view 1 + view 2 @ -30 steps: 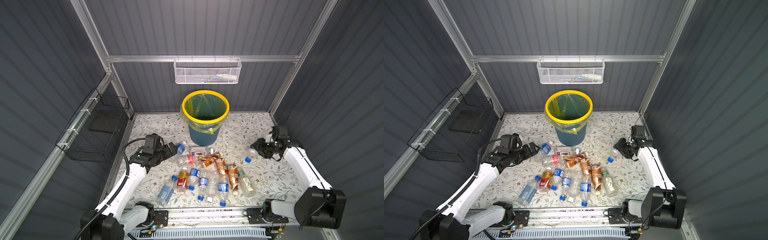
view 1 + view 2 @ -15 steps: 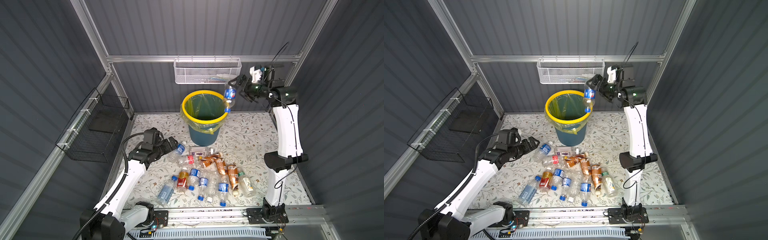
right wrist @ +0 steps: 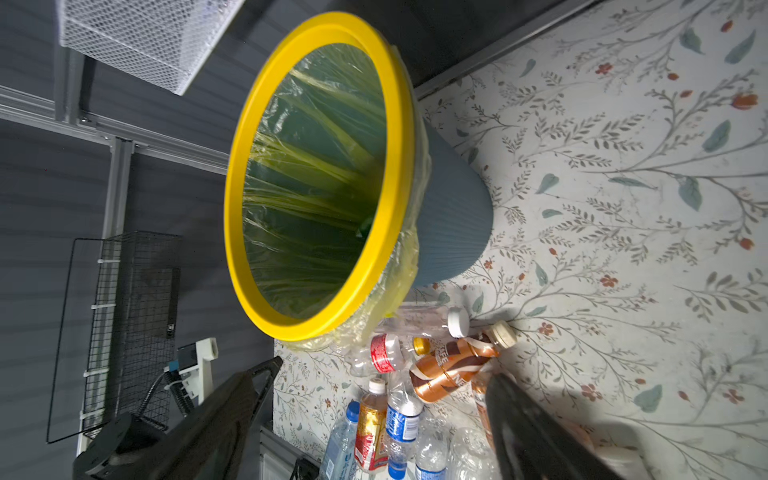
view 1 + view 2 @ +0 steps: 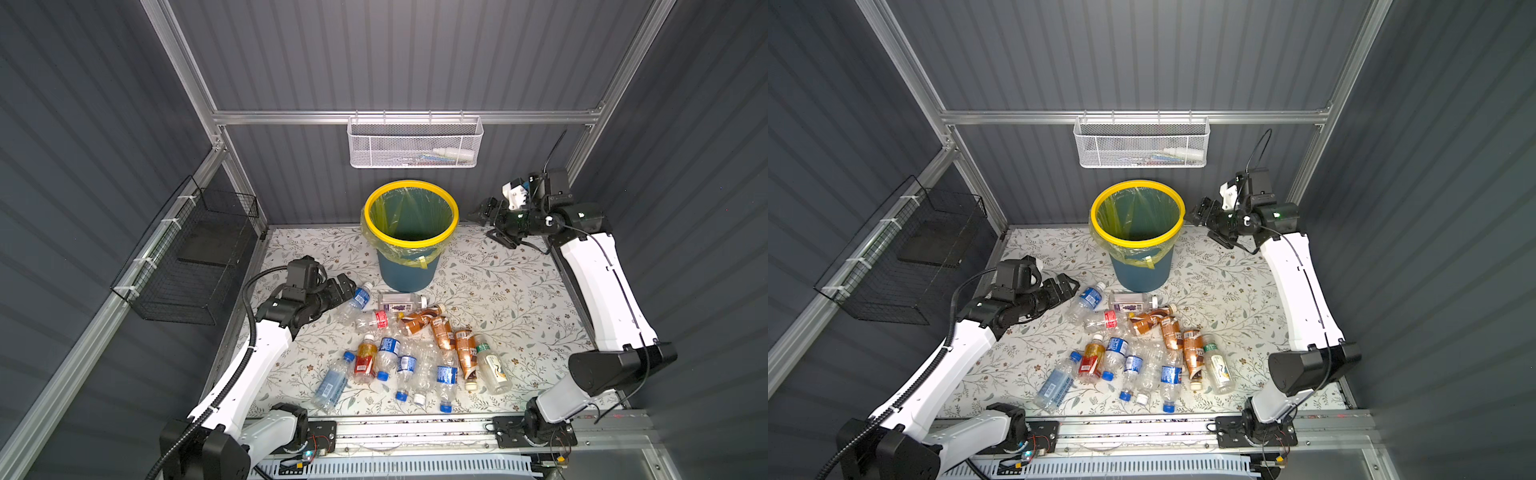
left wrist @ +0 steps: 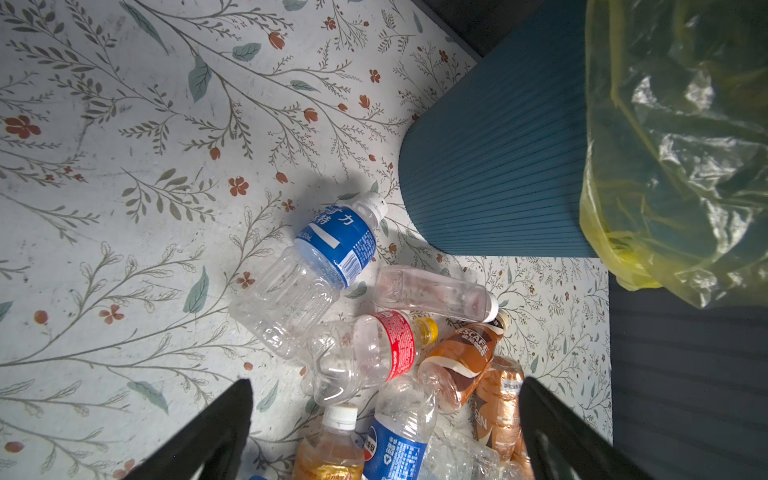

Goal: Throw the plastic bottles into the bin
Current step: 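Lower the right gripper onto the clear green-label tea bottle and grasp it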

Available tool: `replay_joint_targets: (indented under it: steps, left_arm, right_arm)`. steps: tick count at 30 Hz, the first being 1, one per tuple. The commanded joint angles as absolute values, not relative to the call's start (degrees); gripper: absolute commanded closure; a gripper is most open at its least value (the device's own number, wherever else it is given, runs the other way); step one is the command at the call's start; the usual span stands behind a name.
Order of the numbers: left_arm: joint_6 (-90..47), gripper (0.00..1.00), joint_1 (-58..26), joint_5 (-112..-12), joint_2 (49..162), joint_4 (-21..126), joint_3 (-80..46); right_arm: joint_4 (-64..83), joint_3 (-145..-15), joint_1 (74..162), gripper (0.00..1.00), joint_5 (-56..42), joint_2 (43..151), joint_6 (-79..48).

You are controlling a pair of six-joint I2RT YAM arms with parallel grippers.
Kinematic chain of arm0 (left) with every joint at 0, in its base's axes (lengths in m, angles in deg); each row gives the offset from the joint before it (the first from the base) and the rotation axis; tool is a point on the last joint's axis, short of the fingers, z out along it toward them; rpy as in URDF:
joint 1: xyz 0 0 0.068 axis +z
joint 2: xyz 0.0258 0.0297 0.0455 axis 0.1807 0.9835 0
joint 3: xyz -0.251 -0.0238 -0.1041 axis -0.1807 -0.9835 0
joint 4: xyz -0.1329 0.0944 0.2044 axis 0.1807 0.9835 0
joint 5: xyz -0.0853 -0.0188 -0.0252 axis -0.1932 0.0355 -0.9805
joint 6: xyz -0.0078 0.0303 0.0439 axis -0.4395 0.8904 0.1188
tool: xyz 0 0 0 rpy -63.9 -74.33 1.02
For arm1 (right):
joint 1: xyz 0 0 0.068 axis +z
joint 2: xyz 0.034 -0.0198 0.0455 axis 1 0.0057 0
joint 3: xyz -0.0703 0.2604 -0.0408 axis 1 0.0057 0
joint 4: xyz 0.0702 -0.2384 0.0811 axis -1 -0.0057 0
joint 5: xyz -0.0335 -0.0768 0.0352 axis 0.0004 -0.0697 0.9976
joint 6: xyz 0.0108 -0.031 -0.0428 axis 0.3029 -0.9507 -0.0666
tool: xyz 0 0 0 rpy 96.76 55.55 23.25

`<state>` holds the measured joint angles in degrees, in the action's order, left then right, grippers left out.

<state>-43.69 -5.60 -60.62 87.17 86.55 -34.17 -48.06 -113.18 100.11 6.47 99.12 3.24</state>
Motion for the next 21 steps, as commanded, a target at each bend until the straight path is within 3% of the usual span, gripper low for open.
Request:
replay_joint_targets:
  steps: [1,9,21]
  left_arm:
    - [-44.14,0.0,-5.06,-61.91,87.52,85.99,-35.24]
    - [-43.62,0.0,-4.97,-62.37,87.92,85.68,-37.15]
    - [-44.39,0.0,-4.97,-63.8,88.8,84.1,-39.11]
  right_arm:
    - [-44.48,-102.49,98.46,0.12,4.5,93.66,3.04]
    - [-36.15,-69.1,96.79,0.1,4.21,76.24,-1.54]
    - [-47.88,-47.81,103.09,0.11,-1.39,64.99,3.54]
